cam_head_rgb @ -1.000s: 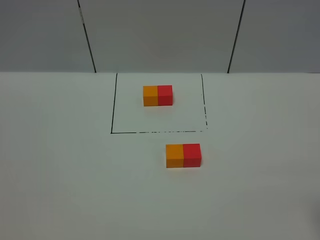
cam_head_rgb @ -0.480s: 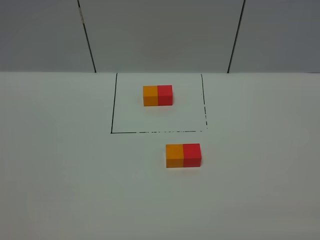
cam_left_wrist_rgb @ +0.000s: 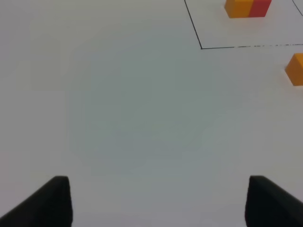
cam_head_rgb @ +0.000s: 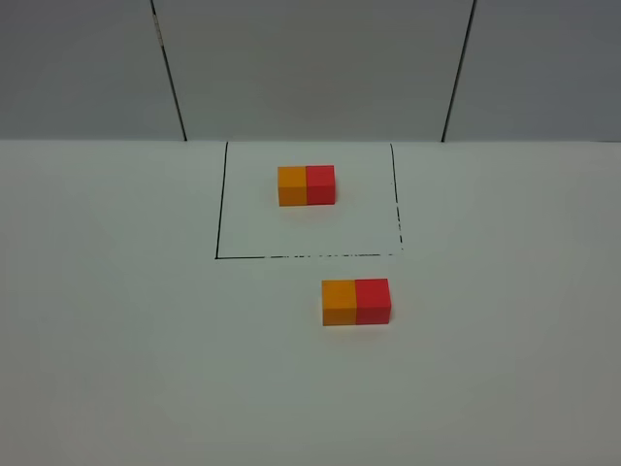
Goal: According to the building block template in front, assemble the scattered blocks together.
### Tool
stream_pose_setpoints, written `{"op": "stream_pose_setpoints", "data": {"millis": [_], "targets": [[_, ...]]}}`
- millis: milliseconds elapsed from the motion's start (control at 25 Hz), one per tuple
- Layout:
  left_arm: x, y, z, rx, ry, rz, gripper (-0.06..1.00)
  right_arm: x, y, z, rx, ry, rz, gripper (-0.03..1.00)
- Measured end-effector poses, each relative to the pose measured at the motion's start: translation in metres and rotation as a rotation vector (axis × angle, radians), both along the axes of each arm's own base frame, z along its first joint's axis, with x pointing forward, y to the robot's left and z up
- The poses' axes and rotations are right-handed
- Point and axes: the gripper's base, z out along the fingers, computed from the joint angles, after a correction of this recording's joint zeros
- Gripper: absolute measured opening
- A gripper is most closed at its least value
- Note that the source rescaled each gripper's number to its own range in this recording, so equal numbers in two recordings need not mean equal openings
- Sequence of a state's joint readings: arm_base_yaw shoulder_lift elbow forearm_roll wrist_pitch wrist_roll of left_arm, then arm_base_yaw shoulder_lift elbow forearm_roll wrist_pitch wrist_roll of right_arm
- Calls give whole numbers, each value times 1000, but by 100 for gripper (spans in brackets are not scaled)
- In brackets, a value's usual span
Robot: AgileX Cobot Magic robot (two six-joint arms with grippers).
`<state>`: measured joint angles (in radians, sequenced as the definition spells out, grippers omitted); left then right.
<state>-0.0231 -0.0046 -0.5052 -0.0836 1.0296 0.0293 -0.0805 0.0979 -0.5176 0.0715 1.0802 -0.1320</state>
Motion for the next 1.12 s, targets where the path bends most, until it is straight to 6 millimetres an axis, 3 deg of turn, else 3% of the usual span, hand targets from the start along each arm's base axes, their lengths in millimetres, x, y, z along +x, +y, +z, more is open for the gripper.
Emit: {"op": "stream_pose_setpoints", "data": {"millis": [840,1120], "targets": [[0,0,0,0,0,0,64,-4,0,-3,10,-54,41,99],[0,0,0,0,0,0,64,-4,0,-3,19,-55,52,95]]}}
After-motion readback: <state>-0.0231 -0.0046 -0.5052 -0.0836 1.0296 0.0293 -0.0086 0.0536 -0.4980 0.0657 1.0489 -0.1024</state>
